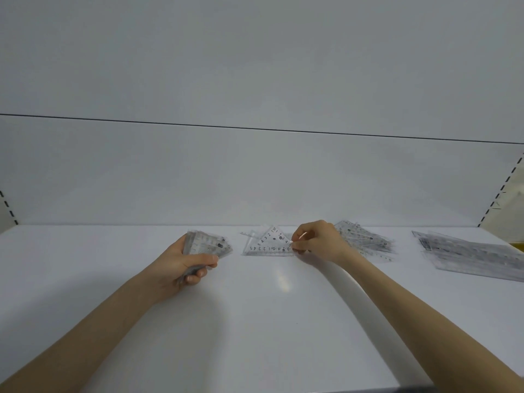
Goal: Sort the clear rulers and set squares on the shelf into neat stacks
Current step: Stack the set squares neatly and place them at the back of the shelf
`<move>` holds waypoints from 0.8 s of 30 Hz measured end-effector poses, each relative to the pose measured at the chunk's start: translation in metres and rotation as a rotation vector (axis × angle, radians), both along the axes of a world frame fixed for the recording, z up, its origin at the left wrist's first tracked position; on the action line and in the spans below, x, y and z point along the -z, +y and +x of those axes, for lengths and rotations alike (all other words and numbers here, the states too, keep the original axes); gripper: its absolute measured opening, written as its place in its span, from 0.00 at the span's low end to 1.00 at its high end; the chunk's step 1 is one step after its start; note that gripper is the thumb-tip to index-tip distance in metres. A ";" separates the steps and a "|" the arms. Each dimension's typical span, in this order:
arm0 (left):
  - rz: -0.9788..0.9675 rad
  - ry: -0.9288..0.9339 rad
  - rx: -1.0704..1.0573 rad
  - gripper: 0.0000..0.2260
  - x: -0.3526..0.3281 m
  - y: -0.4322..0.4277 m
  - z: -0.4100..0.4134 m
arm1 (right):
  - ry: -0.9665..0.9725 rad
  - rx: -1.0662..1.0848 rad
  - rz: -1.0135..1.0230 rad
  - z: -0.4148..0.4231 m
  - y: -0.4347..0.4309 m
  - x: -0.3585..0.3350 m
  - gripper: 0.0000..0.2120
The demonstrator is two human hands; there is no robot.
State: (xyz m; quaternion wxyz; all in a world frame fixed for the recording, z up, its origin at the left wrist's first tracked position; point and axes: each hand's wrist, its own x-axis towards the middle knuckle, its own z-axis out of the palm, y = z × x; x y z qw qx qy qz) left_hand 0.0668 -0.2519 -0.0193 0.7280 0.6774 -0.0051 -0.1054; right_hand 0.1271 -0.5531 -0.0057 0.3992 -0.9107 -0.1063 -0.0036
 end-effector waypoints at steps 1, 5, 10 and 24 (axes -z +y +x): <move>0.001 -0.001 -0.002 0.35 0.000 0.000 0.000 | 0.011 0.018 -0.015 0.001 0.000 0.001 0.04; -0.002 0.001 -0.017 0.35 -0.002 0.002 -0.001 | 0.002 0.072 -0.059 0.004 0.000 0.004 0.04; 0.000 0.004 -0.021 0.35 -0.003 0.003 -0.004 | -0.053 0.131 -0.063 0.005 -0.001 0.008 0.08; -0.074 0.039 0.062 0.25 -0.009 -0.025 -0.003 | 0.008 -0.147 0.359 -0.045 0.051 -0.022 0.09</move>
